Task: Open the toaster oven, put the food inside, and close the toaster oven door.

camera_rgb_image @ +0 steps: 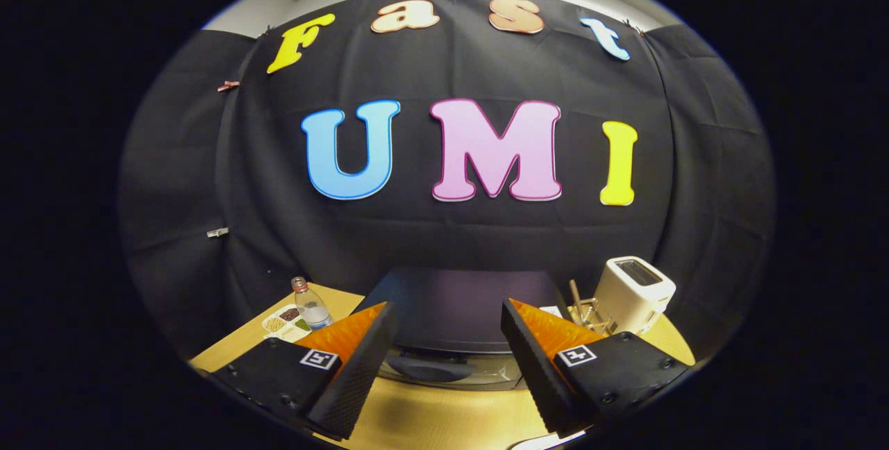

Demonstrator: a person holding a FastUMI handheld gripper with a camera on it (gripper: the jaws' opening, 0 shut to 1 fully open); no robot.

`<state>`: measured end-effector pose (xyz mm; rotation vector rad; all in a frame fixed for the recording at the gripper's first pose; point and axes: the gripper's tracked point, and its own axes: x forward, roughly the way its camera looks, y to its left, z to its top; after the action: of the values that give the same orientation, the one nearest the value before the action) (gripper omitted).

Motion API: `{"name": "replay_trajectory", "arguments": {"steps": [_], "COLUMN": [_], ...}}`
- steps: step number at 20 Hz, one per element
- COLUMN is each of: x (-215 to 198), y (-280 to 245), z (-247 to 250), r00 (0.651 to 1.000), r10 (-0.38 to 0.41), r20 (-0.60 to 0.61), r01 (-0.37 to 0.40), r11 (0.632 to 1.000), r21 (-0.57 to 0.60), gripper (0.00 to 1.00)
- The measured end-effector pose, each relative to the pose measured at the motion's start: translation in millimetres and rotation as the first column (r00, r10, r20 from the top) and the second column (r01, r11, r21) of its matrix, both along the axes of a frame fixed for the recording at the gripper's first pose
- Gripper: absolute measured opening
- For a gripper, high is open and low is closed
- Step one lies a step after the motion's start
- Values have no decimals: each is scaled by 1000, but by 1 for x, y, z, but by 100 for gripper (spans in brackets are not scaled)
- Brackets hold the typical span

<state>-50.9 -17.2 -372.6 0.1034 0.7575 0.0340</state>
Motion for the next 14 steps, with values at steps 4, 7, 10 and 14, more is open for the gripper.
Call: {"name": "replay_trajectory", "arguments": {"steps": [4,7,10,14], "x": [-15,-24,-26,-25], "y": [12,15,16,11], "z": [-54,-83,-98,-106], "r00": [992,983,977,973], "r10": [-10,-11,-53,-93], "r20": [-123,-183,-207,-210], "r01": [12,12,56,88], "r11": [1000,1000,998,996], "r21": [13,1,9,-32], "gripper": [98,98,98,98]}}
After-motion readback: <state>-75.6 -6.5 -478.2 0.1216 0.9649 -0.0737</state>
